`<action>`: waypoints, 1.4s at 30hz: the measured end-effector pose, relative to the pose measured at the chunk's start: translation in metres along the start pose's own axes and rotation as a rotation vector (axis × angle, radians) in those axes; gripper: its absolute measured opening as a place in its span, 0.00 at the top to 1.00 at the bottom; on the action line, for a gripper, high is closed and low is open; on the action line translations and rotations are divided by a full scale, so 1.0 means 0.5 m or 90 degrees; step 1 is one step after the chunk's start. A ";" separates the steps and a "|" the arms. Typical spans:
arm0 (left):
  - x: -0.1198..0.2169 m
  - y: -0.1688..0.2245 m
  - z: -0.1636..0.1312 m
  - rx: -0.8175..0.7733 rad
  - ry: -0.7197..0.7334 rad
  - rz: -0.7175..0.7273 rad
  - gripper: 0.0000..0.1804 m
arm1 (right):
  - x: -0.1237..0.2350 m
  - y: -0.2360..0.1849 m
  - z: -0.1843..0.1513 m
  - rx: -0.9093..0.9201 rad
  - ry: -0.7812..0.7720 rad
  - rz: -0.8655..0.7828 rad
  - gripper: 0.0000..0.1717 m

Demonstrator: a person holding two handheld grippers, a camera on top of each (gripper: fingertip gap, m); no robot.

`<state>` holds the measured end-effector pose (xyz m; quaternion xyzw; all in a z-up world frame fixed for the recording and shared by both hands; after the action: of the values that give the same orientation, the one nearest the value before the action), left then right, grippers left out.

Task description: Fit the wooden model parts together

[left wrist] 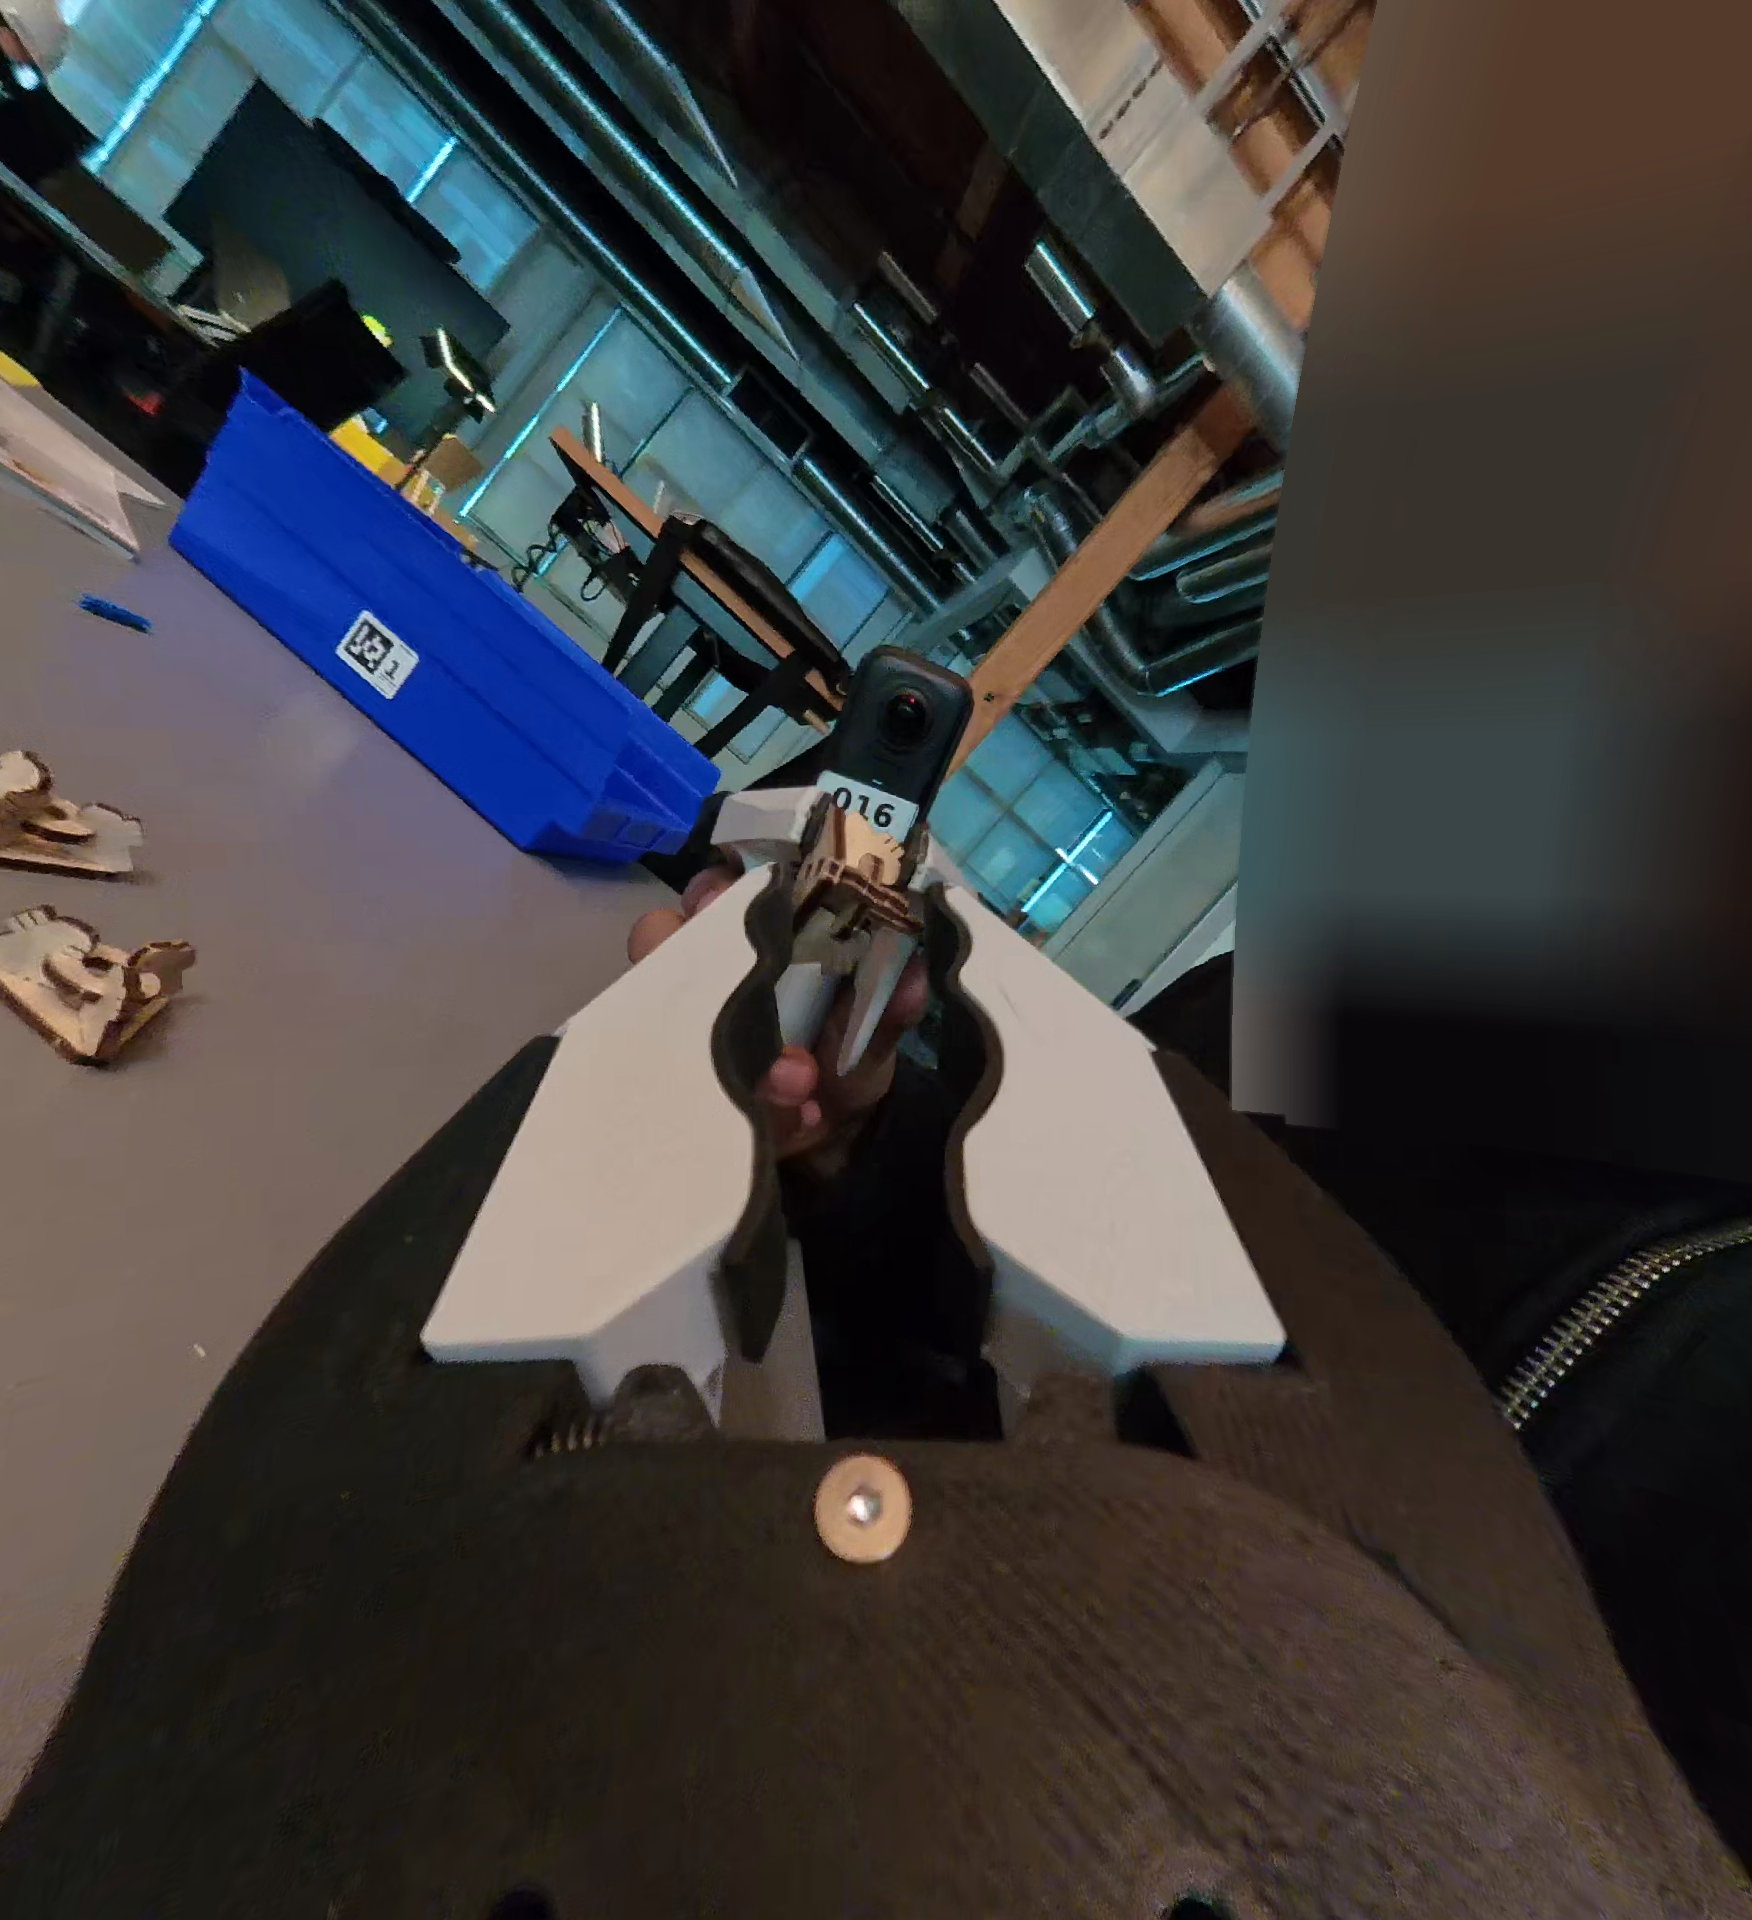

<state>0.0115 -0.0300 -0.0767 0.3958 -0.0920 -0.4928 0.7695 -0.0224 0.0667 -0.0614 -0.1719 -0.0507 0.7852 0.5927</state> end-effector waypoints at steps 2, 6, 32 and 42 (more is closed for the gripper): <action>0.001 0.002 0.000 -0.012 0.001 0.008 0.87 | 0.000 0.000 -0.001 -0.006 0.000 0.002 0.91; 0.002 0.004 -0.002 -0.031 -0.006 0.027 0.88 | 0.002 0.000 -0.003 -0.008 -0.010 0.000 0.91; 0.000 -0.035 -0.013 -0.215 -0.115 0.320 0.77 | 0.043 0.095 -0.108 -0.455 -0.150 -0.215 0.90; -0.006 -0.075 -0.046 -0.240 -0.293 0.439 0.79 | 0.079 0.122 -0.104 -0.330 -0.256 -0.331 0.80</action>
<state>-0.0036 -0.0229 -0.1178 0.0753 -0.2956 -0.2906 0.9069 -0.0703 0.0801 -0.1358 -0.1404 -0.4028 0.5889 0.6864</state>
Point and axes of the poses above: each gripper's, where its closed fingertips meet, x back along the fingers, z out of its top, y = z × x across the jaws, the point moved 6 cm from there along x, back along the fingers, and after that the axes turned 8 degrees about z, right-handed, at the moved point
